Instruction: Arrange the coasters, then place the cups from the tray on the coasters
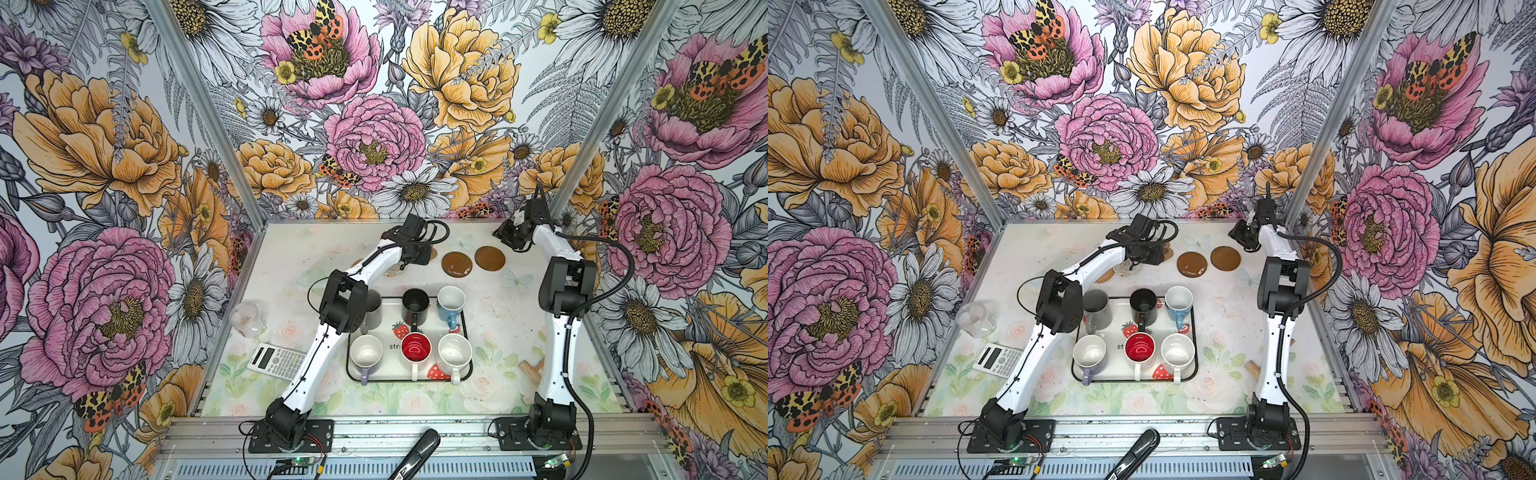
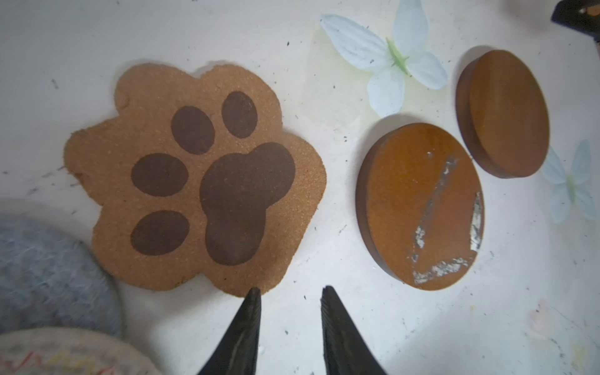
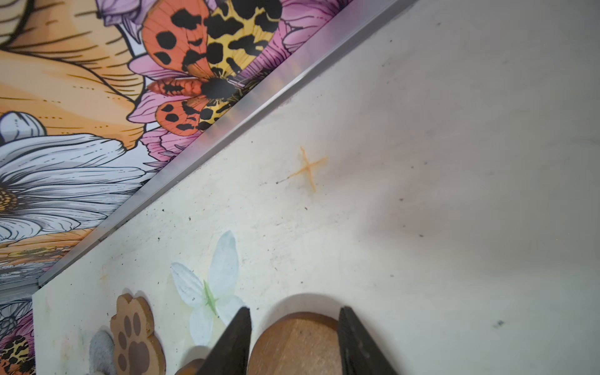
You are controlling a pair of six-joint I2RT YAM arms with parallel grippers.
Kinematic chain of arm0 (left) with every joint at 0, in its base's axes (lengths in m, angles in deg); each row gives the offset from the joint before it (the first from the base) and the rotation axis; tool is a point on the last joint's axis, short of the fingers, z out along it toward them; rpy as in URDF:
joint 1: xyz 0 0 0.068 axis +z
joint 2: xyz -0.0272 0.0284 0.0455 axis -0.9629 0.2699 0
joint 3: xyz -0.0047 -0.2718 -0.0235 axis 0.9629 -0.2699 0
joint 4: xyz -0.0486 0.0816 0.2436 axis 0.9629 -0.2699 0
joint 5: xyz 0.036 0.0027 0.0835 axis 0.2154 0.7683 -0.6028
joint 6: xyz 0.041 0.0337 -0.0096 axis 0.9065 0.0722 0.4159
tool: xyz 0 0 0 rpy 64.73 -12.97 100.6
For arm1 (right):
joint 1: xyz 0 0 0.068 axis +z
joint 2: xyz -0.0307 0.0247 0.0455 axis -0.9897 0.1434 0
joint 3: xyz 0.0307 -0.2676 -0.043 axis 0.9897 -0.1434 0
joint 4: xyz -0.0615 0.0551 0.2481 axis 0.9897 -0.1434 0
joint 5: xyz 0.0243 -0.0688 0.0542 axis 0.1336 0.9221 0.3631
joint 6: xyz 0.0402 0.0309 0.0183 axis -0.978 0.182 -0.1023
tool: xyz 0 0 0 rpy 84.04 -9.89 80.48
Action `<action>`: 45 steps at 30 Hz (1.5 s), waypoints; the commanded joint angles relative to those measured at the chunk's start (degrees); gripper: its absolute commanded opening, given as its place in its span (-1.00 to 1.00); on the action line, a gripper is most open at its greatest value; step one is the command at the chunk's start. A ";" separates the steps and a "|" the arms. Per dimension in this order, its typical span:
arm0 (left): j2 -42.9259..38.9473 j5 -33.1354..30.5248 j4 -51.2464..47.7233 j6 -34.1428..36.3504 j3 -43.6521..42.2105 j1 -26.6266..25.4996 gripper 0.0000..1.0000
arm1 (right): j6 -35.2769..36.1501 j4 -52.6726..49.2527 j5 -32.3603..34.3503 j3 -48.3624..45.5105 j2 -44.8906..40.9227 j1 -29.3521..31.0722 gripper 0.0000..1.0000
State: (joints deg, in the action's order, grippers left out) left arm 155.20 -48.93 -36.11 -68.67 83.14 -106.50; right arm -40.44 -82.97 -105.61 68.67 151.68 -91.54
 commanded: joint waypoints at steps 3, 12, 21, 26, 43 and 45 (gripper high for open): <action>-5.92 0.50 -0.61 0.39 2.37 1.38 -0.30 | -1.33 -0.35 3.36 1.59 1.42 0.28 -0.06; -7.39 1.48 -0.58 0.39 0.86 1.39 -0.28 | 1.21 -2.43 5.55 -1.20 -0.73 1.61 -0.06; -8.54 2.52 -0.62 0.40 -0.84 1.13 -0.28 | 1.47 -2.60 9.95 -5.96 -3.20 2.93 -0.05; -8.87 2.85 -0.62 0.65 -1.53 0.96 -0.27 | 1.53 -2.69 10.20 -8.44 -4.71 3.19 -0.05; -9.85 3.35 -0.56 0.51 -1.69 0.79 -0.27 | 7.49 -3.29 19.88 -8.62 -10.54 6.65 -0.02; -10.00 3.35 -0.62 0.56 -1.78 0.75 -0.27 | 8.32 -3.31 21.96 -7.44 -10.41 7.59 -0.02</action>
State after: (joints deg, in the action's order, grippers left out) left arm 148.65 -46.92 -36.94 -68.80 82.17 -105.34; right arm -34.56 -86.14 -88.54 59.01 144.73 -85.63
